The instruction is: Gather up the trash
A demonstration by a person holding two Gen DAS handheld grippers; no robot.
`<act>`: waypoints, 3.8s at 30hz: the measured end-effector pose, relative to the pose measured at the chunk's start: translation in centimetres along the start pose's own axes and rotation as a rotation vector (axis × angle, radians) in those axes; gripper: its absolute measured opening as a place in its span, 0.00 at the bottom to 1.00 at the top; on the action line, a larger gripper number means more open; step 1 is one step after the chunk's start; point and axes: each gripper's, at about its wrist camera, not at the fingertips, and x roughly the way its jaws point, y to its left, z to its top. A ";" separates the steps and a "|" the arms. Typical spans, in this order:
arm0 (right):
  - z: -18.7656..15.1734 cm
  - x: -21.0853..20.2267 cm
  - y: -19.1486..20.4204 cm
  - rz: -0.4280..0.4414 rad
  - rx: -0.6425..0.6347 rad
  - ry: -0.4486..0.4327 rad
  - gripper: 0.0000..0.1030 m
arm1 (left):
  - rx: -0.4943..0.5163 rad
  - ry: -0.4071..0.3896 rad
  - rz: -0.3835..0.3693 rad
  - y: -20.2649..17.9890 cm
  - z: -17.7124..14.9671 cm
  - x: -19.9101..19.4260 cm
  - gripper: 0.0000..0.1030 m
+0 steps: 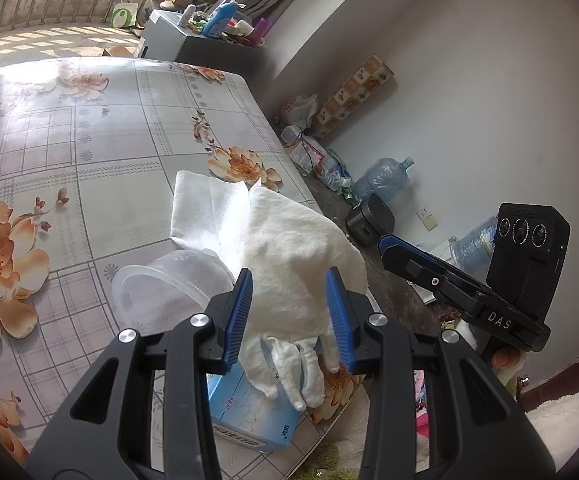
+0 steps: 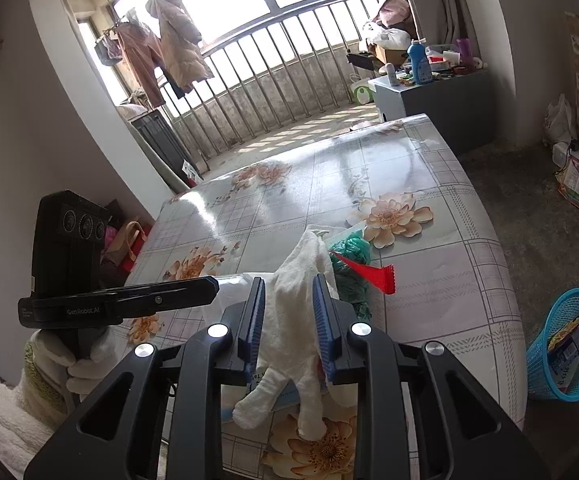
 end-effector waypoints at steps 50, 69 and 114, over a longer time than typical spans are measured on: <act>-3.4 -6.7 -7.2 0.079 0.244 -0.218 0.04 | 0.299 0.063 0.208 -8.9 -2.4 4.9 0.53; -5.9 -3.2 -11.2 0.035 0.366 -0.119 0.21 | 0.507 -0.016 0.654 -12.9 -6.2 9.9 0.50; -7.2 1.7 -7.4 -0.353 0.123 0.054 0.14 | 0.467 -0.093 0.444 -12.8 -5.9 5.8 0.46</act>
